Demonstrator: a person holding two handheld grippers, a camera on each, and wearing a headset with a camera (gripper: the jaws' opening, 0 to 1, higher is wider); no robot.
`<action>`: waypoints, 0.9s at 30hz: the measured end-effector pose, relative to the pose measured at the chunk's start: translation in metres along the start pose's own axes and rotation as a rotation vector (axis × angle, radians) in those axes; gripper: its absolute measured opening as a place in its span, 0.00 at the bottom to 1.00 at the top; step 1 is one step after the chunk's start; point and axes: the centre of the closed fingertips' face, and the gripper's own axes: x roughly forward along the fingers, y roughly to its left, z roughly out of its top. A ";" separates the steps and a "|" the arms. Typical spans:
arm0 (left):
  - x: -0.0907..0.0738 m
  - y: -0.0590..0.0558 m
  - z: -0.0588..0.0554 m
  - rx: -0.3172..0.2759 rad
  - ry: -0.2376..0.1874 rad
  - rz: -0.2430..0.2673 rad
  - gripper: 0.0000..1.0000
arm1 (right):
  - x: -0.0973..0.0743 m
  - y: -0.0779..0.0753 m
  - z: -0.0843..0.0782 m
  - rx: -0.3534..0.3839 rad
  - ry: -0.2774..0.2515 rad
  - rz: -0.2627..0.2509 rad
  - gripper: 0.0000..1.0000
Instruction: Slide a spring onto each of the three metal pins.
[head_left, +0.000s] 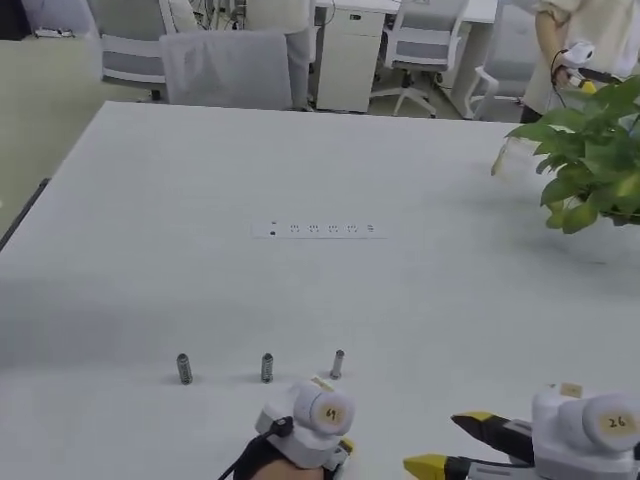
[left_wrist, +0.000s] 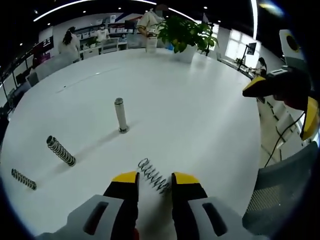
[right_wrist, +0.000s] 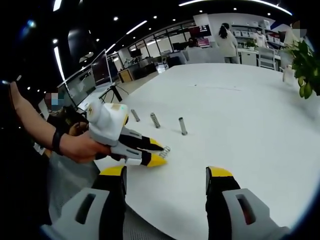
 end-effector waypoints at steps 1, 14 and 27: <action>-0.001 0.002 -0.001 0.008 0.005 0.005 0.17 | 0.001 0.000 0.000 -0.001 0.000 0.001 0.63; -0.006 0.012 -0.008 0.101 0.033 0.001 0.12 | 0.003 0.004 -0.001 -0.006 0.003 0.006 0.62; -0.003 0.002 -0.008 0.195 0.045 -0.085 0.03 | 0.000 0.004 0.000 -0.005 0.004 0.004 0.62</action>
